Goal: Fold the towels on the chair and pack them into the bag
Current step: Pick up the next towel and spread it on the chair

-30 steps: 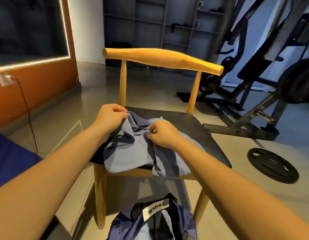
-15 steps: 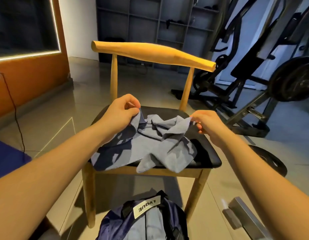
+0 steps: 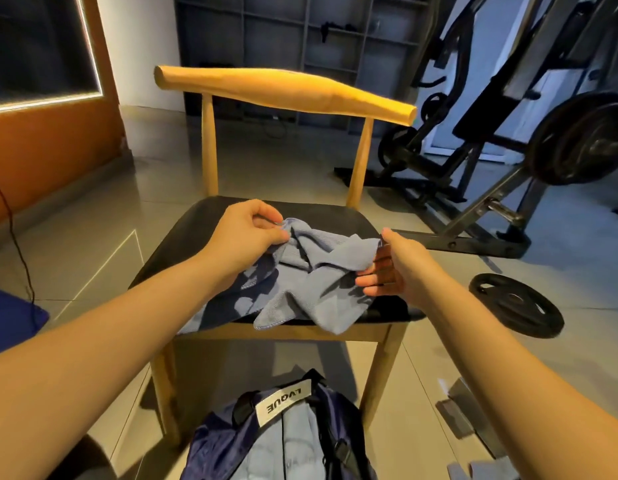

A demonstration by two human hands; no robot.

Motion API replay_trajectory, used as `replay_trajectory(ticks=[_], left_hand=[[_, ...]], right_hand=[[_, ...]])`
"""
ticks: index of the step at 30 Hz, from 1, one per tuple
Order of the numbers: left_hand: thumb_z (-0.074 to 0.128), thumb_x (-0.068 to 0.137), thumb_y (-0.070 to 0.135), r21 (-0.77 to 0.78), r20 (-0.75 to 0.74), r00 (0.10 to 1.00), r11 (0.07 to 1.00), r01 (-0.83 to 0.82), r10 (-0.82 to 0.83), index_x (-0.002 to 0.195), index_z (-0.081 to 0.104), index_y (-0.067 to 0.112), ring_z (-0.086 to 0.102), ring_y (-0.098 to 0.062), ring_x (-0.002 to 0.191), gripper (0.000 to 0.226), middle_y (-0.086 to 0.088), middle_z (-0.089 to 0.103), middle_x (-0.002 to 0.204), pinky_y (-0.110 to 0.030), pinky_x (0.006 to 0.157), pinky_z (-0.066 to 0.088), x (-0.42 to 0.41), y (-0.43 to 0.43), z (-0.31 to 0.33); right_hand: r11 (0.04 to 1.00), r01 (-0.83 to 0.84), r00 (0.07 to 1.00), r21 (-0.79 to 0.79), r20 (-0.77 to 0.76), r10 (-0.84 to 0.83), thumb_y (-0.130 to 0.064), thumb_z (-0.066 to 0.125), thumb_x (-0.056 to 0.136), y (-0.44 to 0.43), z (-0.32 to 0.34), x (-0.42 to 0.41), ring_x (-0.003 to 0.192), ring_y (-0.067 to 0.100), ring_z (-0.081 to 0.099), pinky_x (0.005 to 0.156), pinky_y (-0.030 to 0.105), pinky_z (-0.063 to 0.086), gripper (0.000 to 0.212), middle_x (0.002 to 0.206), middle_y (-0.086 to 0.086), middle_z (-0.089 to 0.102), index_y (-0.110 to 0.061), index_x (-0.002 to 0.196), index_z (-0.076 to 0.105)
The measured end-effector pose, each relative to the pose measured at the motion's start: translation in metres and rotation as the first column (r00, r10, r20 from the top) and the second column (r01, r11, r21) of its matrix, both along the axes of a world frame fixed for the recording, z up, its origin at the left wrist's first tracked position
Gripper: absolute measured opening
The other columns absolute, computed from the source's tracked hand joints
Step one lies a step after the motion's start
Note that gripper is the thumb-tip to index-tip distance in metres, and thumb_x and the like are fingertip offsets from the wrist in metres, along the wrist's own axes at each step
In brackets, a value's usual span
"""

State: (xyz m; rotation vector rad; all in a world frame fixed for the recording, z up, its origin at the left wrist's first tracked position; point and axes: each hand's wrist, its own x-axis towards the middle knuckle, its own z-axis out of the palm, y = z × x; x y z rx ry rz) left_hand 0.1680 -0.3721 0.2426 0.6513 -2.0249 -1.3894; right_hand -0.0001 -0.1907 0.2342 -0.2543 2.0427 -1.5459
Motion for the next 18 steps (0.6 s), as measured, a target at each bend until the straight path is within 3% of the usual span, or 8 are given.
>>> replay_trajectory(ticks=[2, 5, 8, 10, 12, 14, 18], left_hand=[[0.080, 0.086, 0.008, 0.059, -0.003, 1.000, 0.998, -0.007, 0.007, 0.095, 0.073, 0.012, 0.071, -0.017, 0.083, 0.012, -0.007, 0.075, 0.089, -0.019, 0.063, 0.055, -0.001, 0.003, 0.000], [0.080, 0.087, 0.014, 0.043, 0.018, 1.000, 0.999, -0.024, 0.024, 0.092, 0.073, 0.015, 0.067, -0.016, 0.080, 0.008, -0.006, 0.073, 0.087, -0.020, 0.061, 0.055, -0.002, 0.006, 0.000], [0.081, 0.086, 0.018, 0.006, -0.023, 1.000, 1.000, 0.000, 0.000, 0.101, 0.066, 0.014, 0.071, -0.016, 0.075, 0.021, -0.006, 0.074, 0.084, -0.018, 0.060, 0.057, -0.002, 0.009, 0.002], [0.080, 0.087, 0.014, 0.008, -0.073, 0.996, 0.998, 0.060, -0.059, 0.105, 0.065, 0.010, 0.073, -0.015, 0.076, 0.024, -0.005, 0.075, 0.083, -0.018, 0.062, 0.058, -0.001, 0.014, 0.006], [0.077, 0.088, 0.004, 0.041, -0.118, 0.983, 0.988, 0.148, -0.142, 0.106, 0.066, 0.002, 0.073, -0.013, 0.076, 0.022, -0.003, 0.075, 0.080, -0.018, 0.065, 0.057, -0.001, 0.020, 0.010], [0.073, 0.088, -0.002, 0.062, -0.139, 0.970, 0.975, 0.211, -0.201, 0.105, 0.067, -0.002, 0.072, -0.009, 0.075, 0.018, -0.004, 0.074, 0.081, -0.016, 0.066, 0.056, 0.001, 0.026, 0.015], [0.074, 0.088, 0.001, 0.041, -0.143, 0.967, 0.975, 0.219, -0.211, 0.100, 0.071, 0.001, 0.072, -0.010, 0.077, 0.013, -0.008, 0.075, 0.086, -0.016, 0.068, 0.056, 0.003, 0.028, 0.018]], right_hand=[[0.998, -0.012, 0.999, -0.061, -0.036, 0.009, -0.042, 0.057, 0.102, -0.001, -0.002, 0.002, 0.067, 0.029, 0.074, 0.059, 0.038, 0.061, 0.041, 0.090, 0.016, 0.071, -0.004, 0.114, 0.060], [0.999, -0.045, 0.968, -0.029, -0.247, 0.037, -0.016, 0.065, 0.099, -0.005, -0.005, 0.005, 0.064, 0.025, 0.067, 0.059, 0.036, 0.060, 0.020, 0.087, 0.015, 0.070, 0.003, 0.104, 0.069], [0.994, -0.105, 0.873, -0.019, -0.481, 0.083, -0.009, 0.066, 0.096, -0.008, 0.002, 0.016, 0.061, 0.025, 0.063, 0.054, 0.032, 0.058, 0.015, 0.068, 0.014, 0.065, 0.004, 0.091, 0.070], [0.990, -0.132, 0.794, -0.051, -0.603, 0.075, -0.011, 0.070, 0.094, -0.010, 0.010, 0.026, 0.060, 0.024, 0.068, 0.052, 0.031, 0.059, 0.011, 0.069, 0.013, 0.068, -0.006, 0.101, 0.063], [0.975, -0.190, 0.790, -0.112, -0.607, 0.084, -0.011, 0.073, 0.093, -0.012, 0.016, 0.037, 0.060, 0.023, 0.069, 0.054, 0.033, 0.060, 0.021, 0.068, 0.011, 0.068, -0.011, 0.106, 0.056], [0.945, -0.269, 0.835, -0.187, -0.534, 0.132, -0.008, 0.072, 0.093, -0.013, 0.021, 0.045, 0.063, 0.026, 0.071, 0.059, 0.036, 0.060, 0.012, 0.069, 0.011, 0.071, -0.007, 0.101, 0.064], [0.894, -0.357, 0.909, -0.272, -0.323, 0.264, -0.003, 0.064, 0.096, -0.009, 0.030, 0.050, 0.084, 0.033, 0.077, 0.075, 0.039, 0.063, 0.014, 0.092, 0.019, 0.077, 0.001, 0.107, 0.071]])
